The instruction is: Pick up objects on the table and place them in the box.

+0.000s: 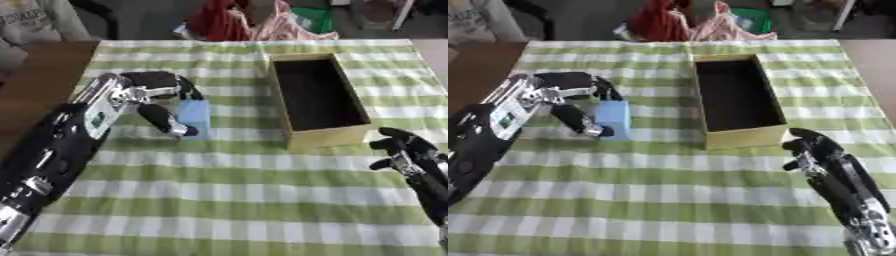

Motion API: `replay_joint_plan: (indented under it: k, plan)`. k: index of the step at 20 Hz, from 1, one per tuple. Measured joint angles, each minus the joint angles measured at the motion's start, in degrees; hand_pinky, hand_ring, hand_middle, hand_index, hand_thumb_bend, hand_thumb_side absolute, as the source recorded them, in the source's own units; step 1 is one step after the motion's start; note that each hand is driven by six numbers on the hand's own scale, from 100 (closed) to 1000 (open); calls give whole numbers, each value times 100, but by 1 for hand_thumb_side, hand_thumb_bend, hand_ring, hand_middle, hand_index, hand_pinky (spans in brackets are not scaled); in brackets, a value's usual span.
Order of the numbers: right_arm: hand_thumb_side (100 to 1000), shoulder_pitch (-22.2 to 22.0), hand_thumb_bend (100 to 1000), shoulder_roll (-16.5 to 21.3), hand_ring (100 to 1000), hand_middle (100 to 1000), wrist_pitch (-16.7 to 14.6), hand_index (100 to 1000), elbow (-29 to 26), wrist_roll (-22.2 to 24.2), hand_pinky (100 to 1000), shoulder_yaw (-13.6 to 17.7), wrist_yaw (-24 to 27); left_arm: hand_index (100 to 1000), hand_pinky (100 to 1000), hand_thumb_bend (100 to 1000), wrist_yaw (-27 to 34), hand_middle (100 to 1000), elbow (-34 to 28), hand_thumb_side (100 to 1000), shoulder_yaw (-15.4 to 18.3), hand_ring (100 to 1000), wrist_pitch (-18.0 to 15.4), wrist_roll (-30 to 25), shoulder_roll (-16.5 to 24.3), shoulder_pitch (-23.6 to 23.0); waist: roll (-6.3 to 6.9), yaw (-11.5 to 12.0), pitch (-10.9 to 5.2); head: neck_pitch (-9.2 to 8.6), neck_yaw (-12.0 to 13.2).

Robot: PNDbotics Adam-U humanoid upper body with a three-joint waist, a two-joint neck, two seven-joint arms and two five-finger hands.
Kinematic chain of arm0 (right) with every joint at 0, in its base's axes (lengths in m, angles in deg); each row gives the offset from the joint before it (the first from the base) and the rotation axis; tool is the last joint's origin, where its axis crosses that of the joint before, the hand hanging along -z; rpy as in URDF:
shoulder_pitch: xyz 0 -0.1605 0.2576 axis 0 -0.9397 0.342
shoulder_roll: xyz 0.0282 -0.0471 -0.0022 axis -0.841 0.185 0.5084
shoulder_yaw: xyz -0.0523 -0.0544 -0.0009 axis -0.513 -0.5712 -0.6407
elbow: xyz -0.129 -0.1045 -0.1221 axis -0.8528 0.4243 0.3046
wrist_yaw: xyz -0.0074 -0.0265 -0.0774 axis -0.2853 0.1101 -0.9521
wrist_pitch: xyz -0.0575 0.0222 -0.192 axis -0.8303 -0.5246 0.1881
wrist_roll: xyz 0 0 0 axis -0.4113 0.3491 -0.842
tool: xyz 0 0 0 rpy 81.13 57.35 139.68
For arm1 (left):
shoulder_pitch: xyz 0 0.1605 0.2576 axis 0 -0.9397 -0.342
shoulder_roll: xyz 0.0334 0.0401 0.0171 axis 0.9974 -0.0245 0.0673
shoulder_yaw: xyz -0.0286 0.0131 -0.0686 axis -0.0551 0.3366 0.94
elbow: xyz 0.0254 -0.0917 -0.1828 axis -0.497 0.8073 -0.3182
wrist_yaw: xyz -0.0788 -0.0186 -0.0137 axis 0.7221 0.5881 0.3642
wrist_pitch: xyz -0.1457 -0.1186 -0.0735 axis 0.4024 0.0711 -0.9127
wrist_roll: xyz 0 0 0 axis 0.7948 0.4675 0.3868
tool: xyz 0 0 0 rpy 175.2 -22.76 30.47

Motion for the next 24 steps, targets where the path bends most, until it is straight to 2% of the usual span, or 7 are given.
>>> replay_joint_plan:
  k: [4, 6, 9, 15, 20, 21, 24]
  plan:
    - [584, 1, 100, 0, 809, 626, 1, 837, 1, 1, 580, 0, 0, 873, 744, 457, -67, 725, 28, 619, 0, 698, -4, 4, -3, 1, 0, 0, 0, 0, 0]
    - [585, 2, 100, 0, 809, 626, 1, 837, 2, 1, 580, -1, 0, 868, 736, 415, -94, 701, 37, 535, 0, 680, -4, 4, -4, 1, 0, -1, 0, 0, 0]
    - [586, 2, 100, 0, 809, 625, 1, 837, 8, 1, 580, -1, 0, 853, 722, 290, -102, 651, 37, 304, 2, 641, -2, 6, -31, 5, 0, -1, 0, 1, 0]
    - [588, 3, 100, 0, 809, 625, 1, 837, 12, 2, 581, -1, 0, 820, 688, 102, -78, 521, 12, 270, 5, 539, 86, 140, -48, 8, 1, -2, 0, 1, 0]
    - [590, 3, 100, 0, 809, 625, 1, 837, 12, 2, 581, -1, 0, 809, 679, 100, 86, 484, -140, 260, 6, 512, 179, 265, -45, 16, 3, -8, 0, 1, -1]
    - [592, 3, 100, 0, 809, 625, 1, 837, 13, 2, 581, -1, 0, 809, 678, 100, 128, 480, -200, 299, 6, 510, 192, 278, -43, 34, 3, -10, 0, 1, -1]
    - [591, 3, 100, 0, 809, 625, 1, 837, 13, 2, 581, -1, 0, 807, 678, 100, 314, 477, -396, 254, 13, 508, 241, 293, -37, 108, 7, -31, 0, 1, -1]
